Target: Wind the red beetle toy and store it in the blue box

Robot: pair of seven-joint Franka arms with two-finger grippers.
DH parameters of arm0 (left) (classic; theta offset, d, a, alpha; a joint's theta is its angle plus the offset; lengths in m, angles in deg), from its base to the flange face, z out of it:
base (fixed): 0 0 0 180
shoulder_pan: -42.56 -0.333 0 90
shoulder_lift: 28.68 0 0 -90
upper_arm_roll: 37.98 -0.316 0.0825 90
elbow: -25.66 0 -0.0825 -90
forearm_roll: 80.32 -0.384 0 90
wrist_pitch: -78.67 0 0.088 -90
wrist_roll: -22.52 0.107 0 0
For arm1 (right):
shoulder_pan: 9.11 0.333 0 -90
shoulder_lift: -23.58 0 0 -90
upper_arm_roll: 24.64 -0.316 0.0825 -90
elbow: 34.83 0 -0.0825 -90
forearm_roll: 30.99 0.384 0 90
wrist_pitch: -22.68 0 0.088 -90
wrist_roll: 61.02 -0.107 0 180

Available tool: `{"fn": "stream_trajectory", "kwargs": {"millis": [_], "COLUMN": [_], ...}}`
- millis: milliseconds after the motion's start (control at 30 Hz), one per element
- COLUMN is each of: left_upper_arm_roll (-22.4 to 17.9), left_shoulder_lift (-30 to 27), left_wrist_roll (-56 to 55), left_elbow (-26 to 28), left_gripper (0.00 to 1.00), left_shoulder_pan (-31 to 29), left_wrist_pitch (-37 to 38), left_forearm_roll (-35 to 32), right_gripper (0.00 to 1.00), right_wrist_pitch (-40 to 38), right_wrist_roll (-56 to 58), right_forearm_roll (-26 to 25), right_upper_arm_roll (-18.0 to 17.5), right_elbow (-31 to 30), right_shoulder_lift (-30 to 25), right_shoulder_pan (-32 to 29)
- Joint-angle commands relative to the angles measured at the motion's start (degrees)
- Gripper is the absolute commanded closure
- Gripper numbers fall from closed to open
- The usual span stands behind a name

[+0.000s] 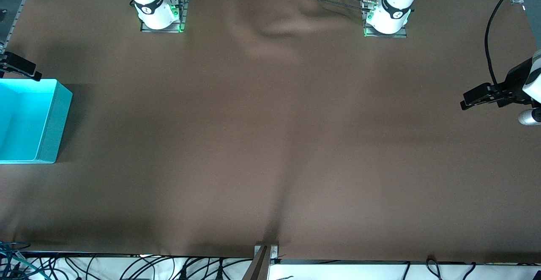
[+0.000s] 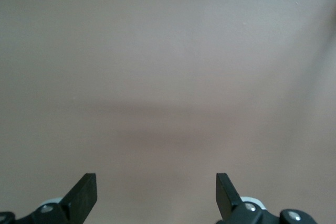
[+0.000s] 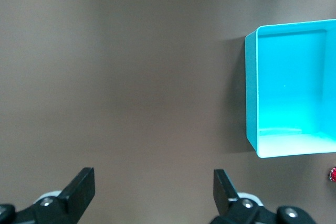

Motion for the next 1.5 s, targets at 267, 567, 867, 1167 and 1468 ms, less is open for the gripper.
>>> {"fn": "stream_trajectory", "kwargs": {"millis": [267,567,867,1167,1468], "left_upper_arm_roll": [5.31,5.31,8.12,9.53,8.65], "left_shoulder_lift": [0.49,0.14,-0.04,-0.21,-4.96], "left_wrist_roll": [1.06,1.42,1.42,1.15,0.80], "left_elbow": [-3.57,-3.92,-3.84,-3.93,-4.01], "left_gripper": [0.00,0.00,0.00,0.00,0.00], "left_shoulder_pan": [0.06,-0.73,-0.56,-0.73,-1.78], "left_wrist_pitch": [1.08,1.16,2.22,2.57,6.26], "left_forearm_roll": [2.81,3.60,3.77,5.43,11.24], "right_gripper": [0.00,0.00,0.00,0.00,0.00], "right_wrist_pitch": [-0.56,-0.03,-0.03,-0.21,-0.82], "right_wrist_roll": [1.35,1.44,1.35,1.35,1.09], "right_forearm_roll": [-0.01,-1.06,-1.86,-1.95,-1.95], "right_upper_arm_roll": [-0.30,-0.30,-0.30,-0.21,-0.21], "right_elbow": [1.10,1.10,1.10,1.10,1.02], "right_shoulder_lift": [0.29,0.38,0.38,0.38,0.38], "right_shoulder_pan": [-0.01,-0.01,-0.01,-0.01,-0.01]}}
